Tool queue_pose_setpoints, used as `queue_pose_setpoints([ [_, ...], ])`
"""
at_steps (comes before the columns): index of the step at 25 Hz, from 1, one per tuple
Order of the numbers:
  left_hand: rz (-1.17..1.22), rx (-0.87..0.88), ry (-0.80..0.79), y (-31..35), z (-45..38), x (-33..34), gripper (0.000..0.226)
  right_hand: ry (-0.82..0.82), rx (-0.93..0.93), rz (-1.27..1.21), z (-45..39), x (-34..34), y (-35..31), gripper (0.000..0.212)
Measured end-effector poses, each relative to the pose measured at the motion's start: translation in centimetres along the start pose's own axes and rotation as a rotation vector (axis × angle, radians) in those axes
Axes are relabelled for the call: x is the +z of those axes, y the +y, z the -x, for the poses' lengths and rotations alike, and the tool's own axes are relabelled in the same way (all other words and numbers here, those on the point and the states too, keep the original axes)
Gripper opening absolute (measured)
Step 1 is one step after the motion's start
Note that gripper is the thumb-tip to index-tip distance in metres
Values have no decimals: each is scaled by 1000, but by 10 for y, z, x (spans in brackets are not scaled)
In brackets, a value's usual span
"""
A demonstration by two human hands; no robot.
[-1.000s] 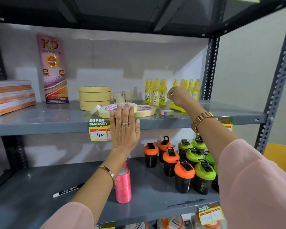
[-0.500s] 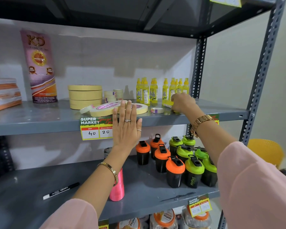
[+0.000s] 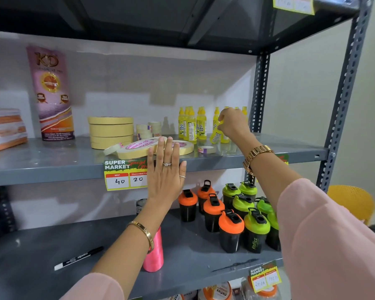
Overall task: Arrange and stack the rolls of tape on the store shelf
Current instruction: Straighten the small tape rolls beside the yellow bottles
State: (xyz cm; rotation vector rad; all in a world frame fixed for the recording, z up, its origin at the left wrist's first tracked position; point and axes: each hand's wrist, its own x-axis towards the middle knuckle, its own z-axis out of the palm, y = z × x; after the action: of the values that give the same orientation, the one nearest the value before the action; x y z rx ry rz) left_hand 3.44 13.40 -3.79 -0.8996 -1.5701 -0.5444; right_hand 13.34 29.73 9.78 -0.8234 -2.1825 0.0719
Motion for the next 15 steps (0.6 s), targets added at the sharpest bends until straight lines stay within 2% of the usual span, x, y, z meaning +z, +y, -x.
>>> queue_pose_setpoints([
  [9,-6,18,100,0,1,7,48,106,-57,-133,-28,22,-8,34],
  [15,-27,31,156,0,2,12,46,65,-45,-153,-53,32,-6,40],
])
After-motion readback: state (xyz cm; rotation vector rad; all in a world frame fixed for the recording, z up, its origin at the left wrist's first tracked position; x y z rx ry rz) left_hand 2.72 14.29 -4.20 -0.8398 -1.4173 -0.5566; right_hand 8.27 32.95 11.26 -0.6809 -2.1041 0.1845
